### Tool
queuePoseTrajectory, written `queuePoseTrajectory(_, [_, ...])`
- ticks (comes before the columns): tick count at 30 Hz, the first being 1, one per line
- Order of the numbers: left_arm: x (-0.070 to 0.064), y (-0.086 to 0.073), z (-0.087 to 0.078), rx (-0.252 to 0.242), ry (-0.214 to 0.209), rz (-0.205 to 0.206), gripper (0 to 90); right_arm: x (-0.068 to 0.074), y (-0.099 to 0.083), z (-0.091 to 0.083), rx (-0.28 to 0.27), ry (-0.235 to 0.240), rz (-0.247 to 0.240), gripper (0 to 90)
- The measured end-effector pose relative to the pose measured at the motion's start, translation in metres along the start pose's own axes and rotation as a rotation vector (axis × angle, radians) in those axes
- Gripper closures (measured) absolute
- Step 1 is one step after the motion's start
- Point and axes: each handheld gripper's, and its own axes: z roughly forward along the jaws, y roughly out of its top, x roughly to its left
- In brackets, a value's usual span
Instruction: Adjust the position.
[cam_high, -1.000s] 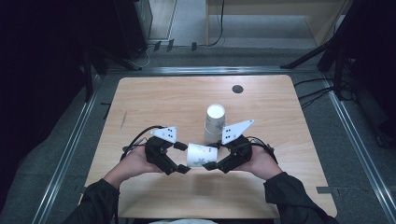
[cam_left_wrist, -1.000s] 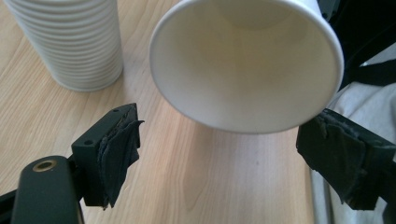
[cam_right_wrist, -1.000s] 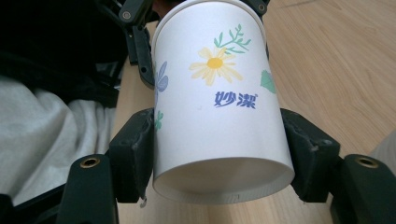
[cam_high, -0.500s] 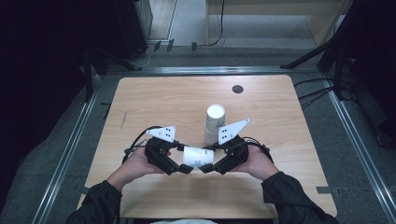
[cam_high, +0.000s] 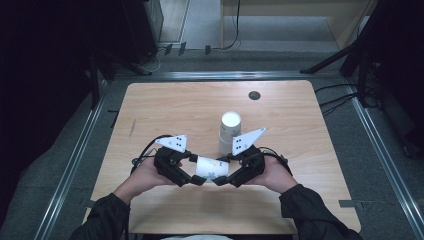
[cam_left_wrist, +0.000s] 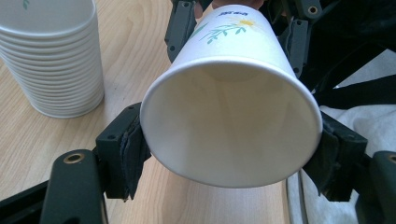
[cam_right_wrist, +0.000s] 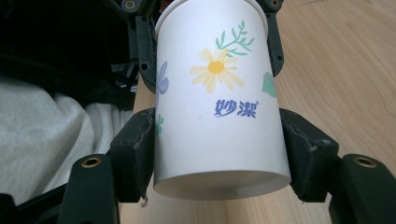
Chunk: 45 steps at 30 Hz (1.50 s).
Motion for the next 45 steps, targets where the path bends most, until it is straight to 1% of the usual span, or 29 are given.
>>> queuePoseTrajectory(2, [0.0, 0.0, 0.0, 0.003, 0.001, 0.0, 24.3, 0.0, 0.0, 0.0, 0.004, 0.0, 0.0, 34.5])
queuePoseTrajectory(5, [0.0, 0.0, -0.002, 0.001, 0.006, 0.003, 24.2, 0.0, 0.0, 0.002, 0.007, 0.009, -0.001, 31.1])
queuePoseTrajectory(6, [0.0, 0.001, -0.002, -0.002, 0.003, 0.001, 24.2, 0.0, 0.0, 0.002, 0.01, 0.001, -0.012, 29.8])
queuePoseTrajectory(8, [0.0, 0.002, -0.005, 0.005, 0.026, 0.009, 24.2, 0.001, 0.0, 0.003, 0.019, -0.017, -0.019, 26.6])
queuePoseTrajectory(9, [0.0, 0.002, -0.005, 0.005, 0.026, 0.009, 24.2, 0.001, 0.0, 0.003, 0.019, -0.017, -0.019, 26.6])
queuePoseTrajectory(10, [-0.001, 0.003, -0.007, 0.008, 0.034, 0.013, 24.2, 0.002, 0.0, 0.004, 0.038, -0.051, -0.032, 26.5])
queuePoseTrajectory(11, [-0.001, 0.003, -0.007, 0.008, 0.034, 0.013, 24.2, 0.002, -0.001, 0.004, 0.042, -0.055, -0.038, 26.5])
queuePoseTrajectory(12, [-0.001, 0.004, -0.009, 0.027, 0.053, 0.019, 24.2, 0.002, -0.001, 0.004, 0.05, -0.059, -0.045, 26.5])
queuePoseTrajectory(13, [-0.001, 0.004, -0.009, 0.027, 0.053, 0.019, 24.2, 0.002, -0.001, 0.004, 0.05, -0.059, -0.045, 26.5])
queuePoseTrajectory(15, [0.0, 0.005, -0.01, 0.07, 0.068, 0.015, 24.2, 0.002, -0.002, 0.004, 0.067, -0.073, -0.051, 26.4])
queuePoseTrajectory(16, [0.001, 0.006, -0.01, 0.088, 0.069, 0.014, 24.2, 0.002, -0.003, 0.004, 0.074, -0.075, -0.049, 26.4])
queuePoseTrajectory(17, [0.001, 0.006, -0.01, 0.088, 0.069, 0.014, 24.3, 0.002, -0.003, 0.004, 0.074, -0.075, -0.049, 26.4])
queuePoseTrajectory(18, [0.001, 0.006, -0.008, 0.102, 0.069, 0.014, 24.3, 0.002, -0.004, 0.005, 0.082, -0.08, -0.048, 26.4])
queuePoseTrajectory(20, [0.001, 0.007, -0.003, 0.146, 0.064, 0.022, 24.3, 0.002, -0.006, 0.006, 0.098, -0.087, -0.051, 26.3])
queuePoseTrajectory(21, [0.0, 0.008, -0.001, 0.162, 0.069, 0.025, 24.2, 0.002, -0.007, 0.006, 0.104, -0.089, -0.052, 26.3])
queuePoseTrajectory(22, [0.0, 0.008, -0.001, 0.162, 0.069, 0.025, 24.2, 0.002, -0.007, 0.006, 0.104, -0.089, -0.052, 26.3])
queuePoseTrajectory(23, [0.0, 0.009, 0.001, 0.186, 0.076, 0.042, 24.2, 0.002, -0.009, 0.007, 0.114, -0.093, -0.052, 26.3])
queuePoseTrajectory(24, [-0.001, 0.01, 0.003, 0.2, 0.084, 0.048, 24.2, 0.002, -0.009, 0.008, 0.112, -0.096, -0.058, 26.3])
queuePoseTrajectory(26, [-0.004, 0.013, 0.01, 0.256, 0.116, 0.085, 24.1, 0.004, -0.01, 0.008, 0.123, -0.107, -0.054, 26.3])
queuePoseTrajectory(28, [-0.007, 0.017, 0.015, 0.287, 0.129, 0.102, 24.1, 0.005, -0.011, 0.008, 0.122, -0.119, -0.063, 26.3])
queuePoseTrajectory(29, [-0.007, 0.017, 0.015, 0.287, 0.129, 0.102, 24.1, 0.006, -0.011, 0.008, 0.123, -0.117, -0.061, 26.3])
queuePoseTrajectory(30, [-0.01, 0.021, 0.02, 0.324, 0.152, 0.119, 24.1, 0.006, -0.012, 0.008, 0.126, -0.121, -0.068, 26.4])
queuePoseTrajectory(31, [-0.01, 0.021, 0.02, 0.324, 0.152, 0.119, 24.1, 0.007, -0.012, 0.009, 0.133, -0.124, -0.072, 26.3])
queuePoseTrajectory(32, [-0.012, 0.024, 0.026, 0.357, 0.149, 0.131, 24.1, 0.007, -0.013, 0.01, 0.14, -0.123, -0.071, 26.3])
queuePoseTrajectory(34, [-0.013, 0.025, 0.031, 0.375, 0.136, 0.139, 24.1, 0.008, -0.015, 0.012, 0.156, -0.135, -0.074, 26.3])
queuePoseTrajectory(35, [-0.014, 0.027, 0.033, 0.386, 0.131, 0.142, 24.1, 0.008, -0.016, 0.013, 0.162, -0.129, -0.076, 26.4])
queuePoseTrajectory(39, [-0.015, 0.028, 0.038, 0.409, 0.132, 0.158, 24.1, 0.008, -0.019, 0.018, 0.179, -0.13, -0.077, 26.6])
queuePoseTrajectory(41, [-0.015, 0.029, 0.041, 0.427, 0.13, 0.164, 24.1, 0.006, -0.022, 0.022, 0.196, -0.116, -0.065, 28.1])
queuePoseTrajectory(45, [-0.016, 0.028, 0.043, 0.431, 0.128, 0.168, 24.1, 0.006, -0.023, 0.028, 0.212, -0.1, -0.074, 30.3])
